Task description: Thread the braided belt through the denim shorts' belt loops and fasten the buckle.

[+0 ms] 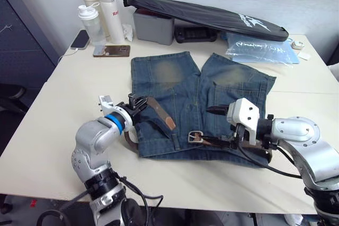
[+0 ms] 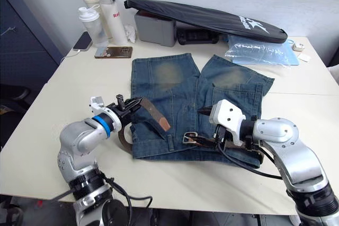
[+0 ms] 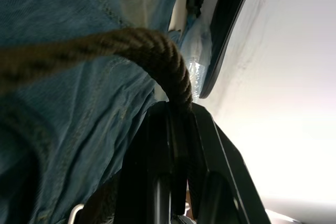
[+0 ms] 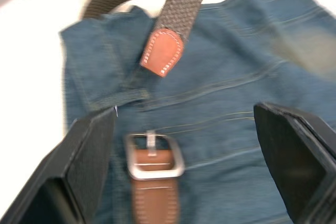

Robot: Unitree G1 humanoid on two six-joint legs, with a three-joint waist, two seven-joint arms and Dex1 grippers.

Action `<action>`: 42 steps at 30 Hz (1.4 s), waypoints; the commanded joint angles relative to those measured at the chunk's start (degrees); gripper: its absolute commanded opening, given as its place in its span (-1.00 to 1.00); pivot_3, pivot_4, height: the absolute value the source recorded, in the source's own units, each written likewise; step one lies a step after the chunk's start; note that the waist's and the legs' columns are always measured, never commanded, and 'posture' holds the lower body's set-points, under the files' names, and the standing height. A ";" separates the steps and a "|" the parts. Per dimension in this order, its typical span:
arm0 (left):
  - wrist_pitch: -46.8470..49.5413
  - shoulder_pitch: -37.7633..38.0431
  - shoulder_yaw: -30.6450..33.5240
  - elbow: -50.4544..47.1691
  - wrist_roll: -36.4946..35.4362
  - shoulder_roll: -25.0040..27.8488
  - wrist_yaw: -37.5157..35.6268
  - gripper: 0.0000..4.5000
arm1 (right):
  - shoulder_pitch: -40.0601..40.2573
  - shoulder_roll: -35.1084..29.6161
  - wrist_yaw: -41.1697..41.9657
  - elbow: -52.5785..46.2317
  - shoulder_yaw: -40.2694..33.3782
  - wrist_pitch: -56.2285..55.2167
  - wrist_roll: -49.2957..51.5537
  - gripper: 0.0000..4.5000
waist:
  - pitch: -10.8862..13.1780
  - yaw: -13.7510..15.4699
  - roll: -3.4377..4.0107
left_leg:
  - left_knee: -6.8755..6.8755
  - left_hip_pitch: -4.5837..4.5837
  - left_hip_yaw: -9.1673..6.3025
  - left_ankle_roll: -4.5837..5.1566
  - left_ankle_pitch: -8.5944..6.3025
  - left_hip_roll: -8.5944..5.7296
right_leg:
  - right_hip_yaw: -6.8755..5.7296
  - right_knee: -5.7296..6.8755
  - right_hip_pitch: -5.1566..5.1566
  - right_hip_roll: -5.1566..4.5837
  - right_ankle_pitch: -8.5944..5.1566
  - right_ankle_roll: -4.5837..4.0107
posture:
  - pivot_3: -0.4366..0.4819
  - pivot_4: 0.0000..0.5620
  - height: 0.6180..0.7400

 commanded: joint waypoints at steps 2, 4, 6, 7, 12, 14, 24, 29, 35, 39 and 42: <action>-4.28 8.34 -5.73 -8.49 -0.78 -0.90 -0.04 -1.00 | -0.57 -1.08 -0.87 -2.27 -1.42 1.19 1.69 0.96 | -0.02 -0.01 0.02 | 0.00 0.01 0.01 -0.01 -0.01 -0.01 | 0.01 -0.04 0.01 0.00 0.01 -0.01 | -0.05 -0.47 1.00; -5.73 11.00 -7.26 -10.02 -0.78 1.12 -1.08 -1.00 | -0.15 -2.72 0.06 -2.34 -0.76 1.28 1.24 0.96 | 0.00 -0.05 0.14 | -0.01 0.02 0.05 -0.05 -0.07 -0.06 | 0.07 -0.07 0.04 -0.02 0.01 -0.01 | -0.05 -0.47 1.00; -7.15 12.99 -9.01 -10.97 -0.78 3.55 -2.37 -1.00 | 0.96 -4.79 1.08 -2.58 -0.22 1.91 1.15 0.96 | 0.08 -0.02 0.16 | -0.01 0.02 0.07 -0.05 -0.09 -0.08 | 0.09 -0.07 0.02 -0.09 0.01 -0.01 | -0.05 -0.47 1.00; -8.13 13.72 -9.77 -11.60 -0.78 3.86 -2.55 -1.00 | 1.38 -5.60 1.44 -2.74 -0.04 2.47 1.52 0.96 | 0.12 0.14 0.11 | 0.01 0.02 0.05 -0.05 -0.09 -0.04 | 0.09 -0.05 -0.01 -0.05 0.01 -0.01 | -0.05 -0.47 1.00; -11.04 17.44 -13.27 -14.60 -0.78 5.75 -4.53 -1.00 | 2.07 -7.59 2.81 -4.11 -2.14 6.93 6.56 0.96 | 0.03 0.01 0.09 | 0.00 -0.01 0.03 -0.01 -0.09 -0.03 | 0.11 -0.15 0.05 -0.05 0.02 -0.07 | -0.05 -0.47 1.00; -13.04 18.26 -14.34 -15.48 -0.78 6.00 -4.61 -1.00 | 1.88 -8.46 3.70 -5.08 -4.53 10.01 10.56 0.96 | 0.09 0.01 0.14 | 0.01 -0.02 0.03 0.04 -0.13 -0.07 | 0.11 -0.13 0.03 -0.12 0.02 -0.06 | -0.05 -0.47 1.00; -15.98 22.28 -19.40 -16.25 -0.78 8.15 -9.37 -1.00 | -2.91 -15.30 3.96 -6.45 -15.06 23.08 28.20 0.96 | 0.09 -0.03 0.14 | 0.02 -0.04 0.03 0.17 -0.21 0.05 | 0.08 -0.17 0.03 -0.11 -0.06 -0.22 | -0.05 -0.47 1.00; -15.61 23.32 -19.91 -13.67 -0.78 14.77 -13.14 -1.00 | -4.02 -17.33 3.52 -5.79 -15.10 23.07 29.09 0.96 | 0.08 -0.05 0.17 | -0.02 -0.03 0.03 0.17 -0.21 0.07 | 0.05 -0.17 0.01 -0.12 -0.12 -0.33 | -0.05 -0.47 1.00; -19.34 23.63 -21.08 -12.61 -0.78 17.63 -16.17 -1.00 | -4.76 -19.44 4.13 -4.69 -15.49 22.77 30.27 0.96 | 0.08 0.05 0.17 | -0.04 -0.04 0.03 0.16 -0.23 0.07 | 0.01 -0.17 0.01 -0.20 -0.16 -0.40 | -0.05 -0.47 1.00; -20.76 24.14 -21.96 -11.89 -0.68 19.45 -18.83 -1.00 | -5.33 -19.93 4.16 -4.15 -14.91 22.22 30.52 0.96 | 0.09 -0.03 0.17 | -0.07 -0.04 0.03 0.16 -0.23 0.07 | -0.02 -0.18 0.01 -0.25 -0.23 -0.53 | -0.05 -0.47 1.00; -21.28 24.80 -22.58 -10.75 1.65 20.88 -21.76 -1.00 | -5.80 -19.82 3.89 -4.22 -14.39 21.86 30.46 0.96 | 0.09 -0.04 0.18 | -0.10 -0.03 0.03 0.16 -0.23 0.07 | -0.03 -0.17 0.00 -0.25 -0.23 -0.54 | -0.05 -0.47 1.00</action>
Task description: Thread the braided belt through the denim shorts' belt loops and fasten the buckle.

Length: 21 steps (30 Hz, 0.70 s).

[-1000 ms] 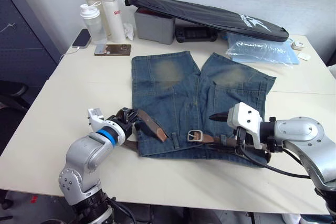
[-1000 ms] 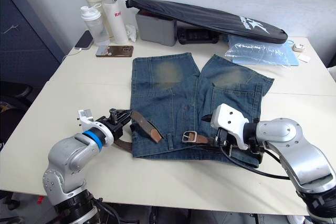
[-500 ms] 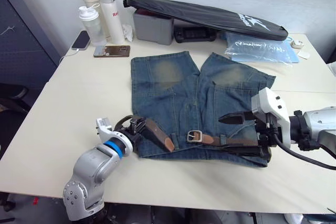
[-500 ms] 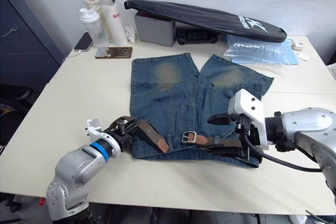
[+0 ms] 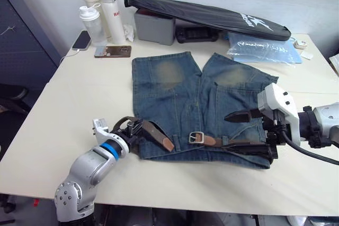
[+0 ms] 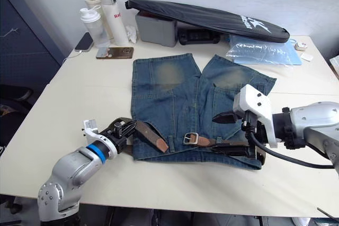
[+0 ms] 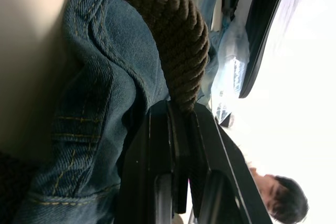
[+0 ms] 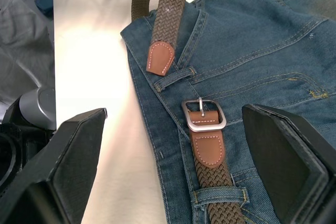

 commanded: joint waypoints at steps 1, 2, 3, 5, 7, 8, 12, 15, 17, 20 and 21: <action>-0.44 1.15 -0.83 0.66 2.09 1.73 -4.50 -1.00 | -1.47 -0.73 -0.16 -0.27 -1.26 -1.11 0.76 0.96 | 0.00 -0.01 0.00 | 0.00 0.00 0.00 0.00 0.00 0.01 | 0.00 0.00 0.00 0.02 0.00 0.00 | -0.05 -0.47 1.00; -0.18 1.52 -1.43 1.07 2.80 2.13 -5.55 -1.00 | -1.60 -0.76 -0.21 -0.25 -1.27 -1.12 0.76 0.96 | 0.00 -0.01 0.01 | -0.01 0.00 0.00 0.00 0.00 0.01 | 0.00 0.00 -0.01 0.02 0.00 0.00 | -0.05 -0.47 1.00; -0.14 1.83 -1.74 1.47 3.69 2.42 -6.82 -1.00 | -1.76 -0.77 -0.37 -0.36 -1.21 -1.07 0.75 0.96 | 0.00 -0.02 0.01 | -0.03 0.01 0.00 -0.01 0.00 0.01 | 0.00 0.00 -0.01 0.02 0.00 -0.01 | -0.05 -0.47 1.00; -0.54 2.56 -2.36 2.27 5.77 2.37 -8.50 -1.00 | -1.87 -0.94 -0.52 -0.56 -1.41 -0.86 0.88 0.96 | 0.01 -0.03 -0.01 | -0.03 0.01 0.00 -0.02 -0.01 0.01 | 0.00 -0.01 -0.01 0.02 -0.01 -0.02 | -0.05 -0.47 1.00; 0.23 2.89 -3.44 3.27 8.46 2.93 -11.26 -1.00 | -2.21 -1.33 -0.79 -0.82 -1.56 -0.48 1.07 0.96 | 0.00 0.04 0.00 | -0.03 0.00 0.00 -0.02 -0.01 0.01 | 0.00 -0.02 -0.01 0.00 -0.02 -0.03 | -0.05 -0.47 1.00; 0.51 2.87 -4.40 3.82 10.38 2.75 -12.59 -1.00 | -2.45 -1.61 -0.98 -1.01 -1.66 -0.12 1.28 0.96 | 0.00 0.05 0.01 | -0.03 0.00 -0.01 -0.02 -0.01 0.00 | 0.00 -0.02 -0.01 0.00 -0.02 -0.04 | -0.05 -0.47 1.00; -0.49 2.97 -6.20 5.44 15.23 0.45 -15.18 -1.00 | -3.82 -2.39 -1.84 -1.20 -1.99 1.30 2.79 0.96 | 0.01 0.02 0.02 | -0.04 -0.01 0.00 -0.01 -0.02 -0.01 | 0.00 -0.05 -0.01 -0.06 -0.06 -0.11 | -0.05 -0.47 1.00; -1.48 3.19 -6.07 5.82 17.76 -1.12 -16.05 -1.00 | -5.15 -2.60 -2.82 -1.33 -1.67 2.28 4.03 0.96 | 0.02 -0.06 0.02 | -0.06 -0.02 0.01 0.00 -0.03 -0.01 | -0.02 -0.06 -0.02 -0.08 -0.08 -0.15 | -0.05 -0.47 1.00; -1.90 2.85 -6.38 5.94 20.92 -1.87 -17.34 -1.00 | -6.24 -2.56 -3.72 -1.47 -1.19 3.00 4.91 0.96 | 0.02 -0.04 0.04 | -0.08 -0.02 0.01 0.00 -0.03 -0.01 | -0.02 -0.07 -0.02 -0.08 -0.09 -0.16 | -0.05 -0.47 1.00; -2.52 2.50 -6.54 5.56 23.59 -3.11 -17.93 -1.00 | -7.69 -2.45 -4.88 -1.60 -0.62 4.05 5.91 0.96 | 0.02 -0.05 0.04 | -0.10 -0.03 0.02 0.01 -0.04 -0.01 | -0.02 -0.10 -0.04 -0.08 -0.11 -0.21 | -0.05 -0.47 1.00; -2.88 2.34 -6.66 5.38 24.73 -3.75 -18.04 -1.00 | -8.15 -2.45 -5.20 -1.58 -0.51 4.39 6.30 0.96 | 0.03 -0.04 0.03 | -0.10 -0.04 0.02 0.01 -0.04 -0.01 | -0.03 -0.10 -0.04 -0.08 -0.11 -0.21 | -0.05 -0.47 1.00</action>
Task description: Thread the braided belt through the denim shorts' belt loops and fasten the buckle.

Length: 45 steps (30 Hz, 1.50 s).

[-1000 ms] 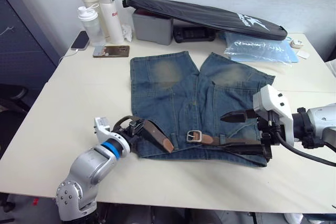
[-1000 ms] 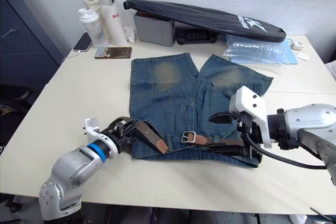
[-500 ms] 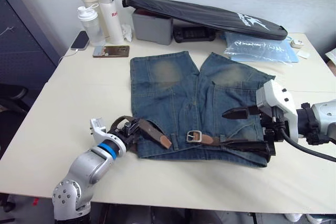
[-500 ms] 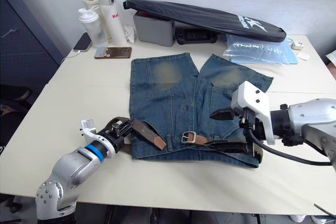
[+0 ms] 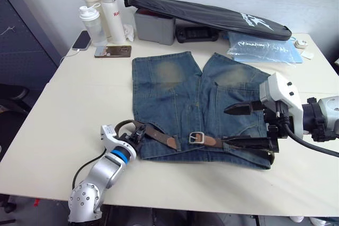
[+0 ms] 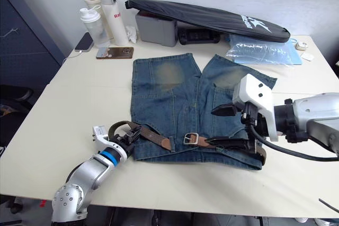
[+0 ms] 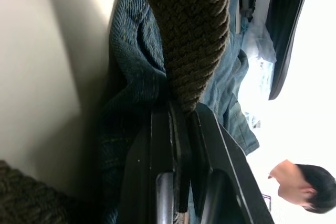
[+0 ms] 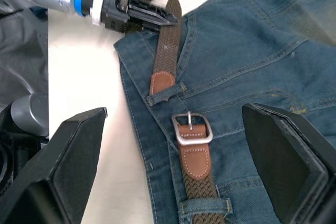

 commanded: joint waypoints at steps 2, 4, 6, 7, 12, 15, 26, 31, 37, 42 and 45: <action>-1.35 -0.73 -0.75 -1.97 4.74 -1.94 -1.37 -1.00 | -2.34 -1.04 -1.60 -0.97 -0.42 1.35 2.25 0.96 | 0.00 0.03 0.00 | 0.00 -0.02 0.00 0.01 0.00 0.00 | 0.00 -0.03 0.00 0.00 0.00 0.00 | -0.05 -0.47 1.00; -1.15 -0.82 -1.38 -3.51 6.46 -2.42 -1.43 -1.00 | -3.06 -0.90 -2.22 -0.92 -0.20 2.01 3.00 0.96 | 0.01 0.05 -0.01 | 0.00 -0.03 0.00 0.01 0.00 0.00 | 0.00 -0.05 0.00 0.00 0.00 0.00 | -0.05 -0.47 1.00; -0.07 -0.66 -1.36 -4.02 6.31 -2.06 -1.73 -1.00 | -3.46 -0.84 -2.62 -0.92 -0.08 2.34 3.55 0.96 | 0.01 0.01 -0.01 | 0.00 -0.04 0.00 0.02 -0.01 0.00 | 0.00 -0.07 0.00 0.01 0.00 0.00 | -0.05 -0.47 1.00; 0.38 -0.57 -1.16 -4.08 5.92 -1.81 -1.86 -1.00 | -3.73 -0.81 -2.91 -1.01 0.03 2.54 3.88 0.96 | 0.00 0.00 0.00 | -0.01 -0.04 0.00 0.02 -0.01 0.00 | 0.00 -0.07 0.00 0.01 0.00 0.00 | -0.05 -0.47 1.00; 4.62 2.10 -3.41 -6.23 3.05 0.01 -2.58 -1.00 | -3.95 -1.27 -2.21 -0.30 0.00 2.26 3.85 0.96 | 0.00 -0.02 0.01 | -0.04 -0.04 0.00 0.01 -0.03 0.01 | 0.00 -0.08 0.00 0.00 0.01 0.01 | -0.05 -0.47 1.00; 4.76 3.80 -4.17 -7.70 1.93 -0.29 0.01 -1.00 | -4.29 -1.02 -2.34 -0.22 0.25 2.22 3.78 0.96 | 0.01 0.00 0.02 | -0.05 -0.05 -0.01 0.02 -0.05 -0.01 | -0.01 -0.14 0.00 -0.05 0.01 0.01 | -0.05 -0.47 1.00; -0.04 4.04 -7.60 -14.21 -8.10 -1.79 17.76 -1.00 | -8.05 2.07 -3.98 1.05 4.81 1.57 2.54 0.96 | 0.02 0.02 0.03 | -0.05 -0.10 -0.01 0.09 -0.10 -0.02 | -0.02 -0.29 0.01 -0.10 0.01 0.01 | -0.05 -0.47 1.00; -1.67 1.84 -10.38 -15.54 -5.17 -2.26 22.02 -1.00 | -10.47 2.91 -4.83 1.51 6.25 2.59 2.93 0.96 | 0.01 0.02 0.05 | -0.03 -0.14 -0.01 0.10 -0.09 -0.08 | -0.02 -0.29 0.01 -0.10 0.03 0.06 | -0.05 -0.47 1.00; -0.28 -0.23 -12.88 -18.51 -2.19 1.84 25.66 -1.00 | -12.45 3.06 -4.45 2.49 7.92 2.76 2.41 0.96 | 0.02 0.06 0.05 | -0.03 -0.13 -0.03 0.08 -0.08 -0.09 | -0.02 -0.27 0.01 -0.08 0.05 0.10 | -0.05 -0.47 1.00; 0.00 -1.38 -13.37 -20.81 -0.94 5.85 27.63 -1.00 | -13.28 3.47 -4.00 3.00 8.93 2.02 1.68 0.96 | 0.01 -0.01 0.08 | -0.03 -0.11 -0.02 0.07 -0.07 -0.07 | -0.02 -0.24 0.01 -0.07 0.05 0.10 | -0.05 -0.47 1.00; 0.64 -1.70 -15.08 -21.04 -0.05 7.09 29.98 -1.00 | -13.77 3.73 -3.80 3.26 9.22 2.02 1.37 0.96 | 0.01 0.04 0.08 | -0.03 -0.11 -0.03 0.06 -0.06 -0.07 | -0.02 -0.24 0.01 -0.08 0.05 0.09 | -0.05 -0.47 1.00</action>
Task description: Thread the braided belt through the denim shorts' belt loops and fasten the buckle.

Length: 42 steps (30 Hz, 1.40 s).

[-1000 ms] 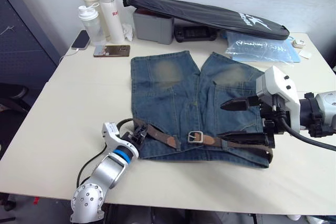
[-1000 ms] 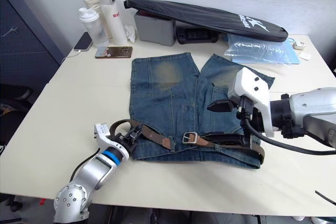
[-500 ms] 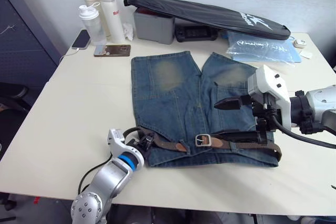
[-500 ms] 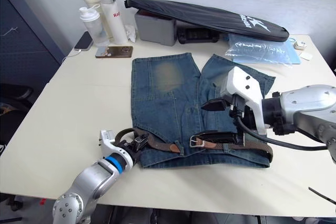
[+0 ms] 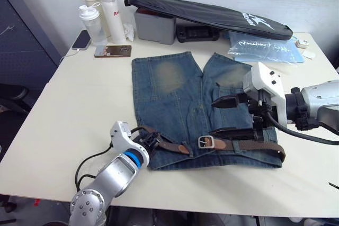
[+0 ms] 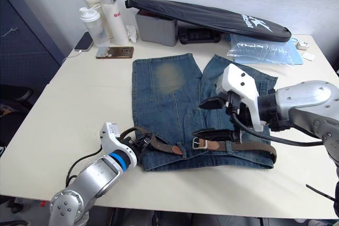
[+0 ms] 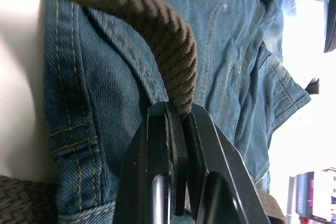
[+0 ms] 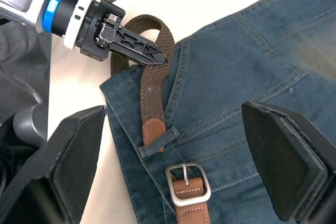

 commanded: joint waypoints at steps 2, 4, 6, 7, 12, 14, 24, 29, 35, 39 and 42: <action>0.19 -0.39 -2.57 -2.19 1.14 0.03 2.83 -1.00 | -1.57 0.25 0.57 0.23 -0.15 -0.66 -0.71 0.96 | 0.00 0.00 -0.01 | 0.00 0.00 0.00 0.00 0.00 0.00 | 0.00 0.00 0.01 0.00 0.00 0.00 | -0.05 -0.47 1.00; -0.41 -0.42 -3.29 -1.81 1.29 -0.98 3.38 -1.00 | -1.93 0.22 0.75 0.33 0.07 -0.52 -0.85 0.96 | 0.00 0.01 0.00 | 0.00 0.00 0.00 0.00 0.00 -0.01 | 0.00 0.00 0.00 -0.02 0.00 0.00 | -0.05 -0.47 1.00; -0.71 -0.89 -3.93 -1.12 1.92 -1.96 3.08 -1.00 | -2.38 0.15 1.04 0.54 0.41 -0.46 -1.15 0.96 | 0.01 0.02 -0.01 | 0.00 0.00 0.00 0.00 0.00 -0.01 | 0.00 0.00 0.00 -0.01 0.00 0.00 | -0.05 -0.47 1.00; -0.81 -1.34 -4.19 -0.61 2.33 -2.53 2.93 -1.00 | -2.66 0.10 1.19 0.67 0.60 -0.41 -1.31 0.96 | 0.01 0.04 -0.01 | 0.00 0.00 0.00 0.00 0.00 -0.01 | 0.00 0.00 0.00 -0.01 0.00 0.00 | -0.05 -0.47 1.00; -0.18 -4.99 -3.95 0.84 7.54 -2.84 -0.20 -1.00 | -3.77 -0.07 1.76 1.32 1.39 -0.47 -2.15 0.96 | 0.00 0.05 0.00 | 0.01 0.00 0.00 0.00 0.00 -0.02 | 0.00 -0.01 0.01 0.00 0.00 0.00 | -0.05 -0.47 1.00; -0.08 -5.61 -3.53 0.34 9.51 -2.40 -1.97 -1.00 | -3.82 -0.04 1.84 1.29 1.38 -0.55 -2.29 0.96 | 0.01 0.00 -0.01 | 0.01 0.00 0.01 0.00 0.01 -0.02 | 0.00 -0.01 0.01 0.00 0.00 0.00 | -0.05 -0.47 1.00; 0.06 -3.25 -2.99 2.82 18.16 -4.77 -8.75 -1.00 | -3.85 -0.02 2.48 1.49 1.15 -0.96 -3.40 0.96 | 0.01 0.05 -0.01 | -0.01 0.02 0.01 -0.04 0.01 0.00 | 0.00 0.02 0.00 0.02 0.00 0.00 | -0.05 -0.47 1.00; 1.49 -2.33 -4.12 2.15 17.89 -7.81 -8.39 -1.00 | -4.12 -0.56 2.60 1.15 1.02 -0.15 -3.11 0.96 | 0.01 -0.02 -0.01 | 0.00 0.01 0.03 -0.02 0.01 -0.01 | 0.00 0.00 0.01 -0.01 0.00 0.00 | -0.05 -0.47 1.00; 3.97 -2.27 -5.13 1.91 14.16 -10.26 -5.75 -1.00 | -4.71 -1.18 2.97 0.90 1.19 0.76 -2.81 0.96 | 0.02 -0.03 -0.02 | -0.01 -0.01 0.00 -0.01 -0.01 -0.01 | 0.00 0.03 -0.01 0.00 0.00 0.00 | -0.05 -0.47 1.00; 3.81 -2.08 -3.39 0.67 12.53 -10.51 -1.87 -1.00 | -4.90 -1.33 3.71 1.23 1.58 0.83 -3.27 0.96 | 0.03 -0.02 -0.03 | 0.00 -0.02 0.00 0.00 -0.01 -0.01 | 0.00 0.03 -0.01 0.00 0.00 0.00 | -0.05 -0.47 1.00; 3.28 -2.33 -2.15 0.33 13.33 -10.53 -0.43 -1.00 | -5.17 -1.15 4.30 1.59 1.76 0.71 -3.65 0.96 | 0.03 -0.02 -0.03 | 0.00 -0.02 0.00 0.00 -0.01 -0.01 | 0.00 0.04 -0.02 0.01 0.00 0.00 | -0.05 -0.47 1.00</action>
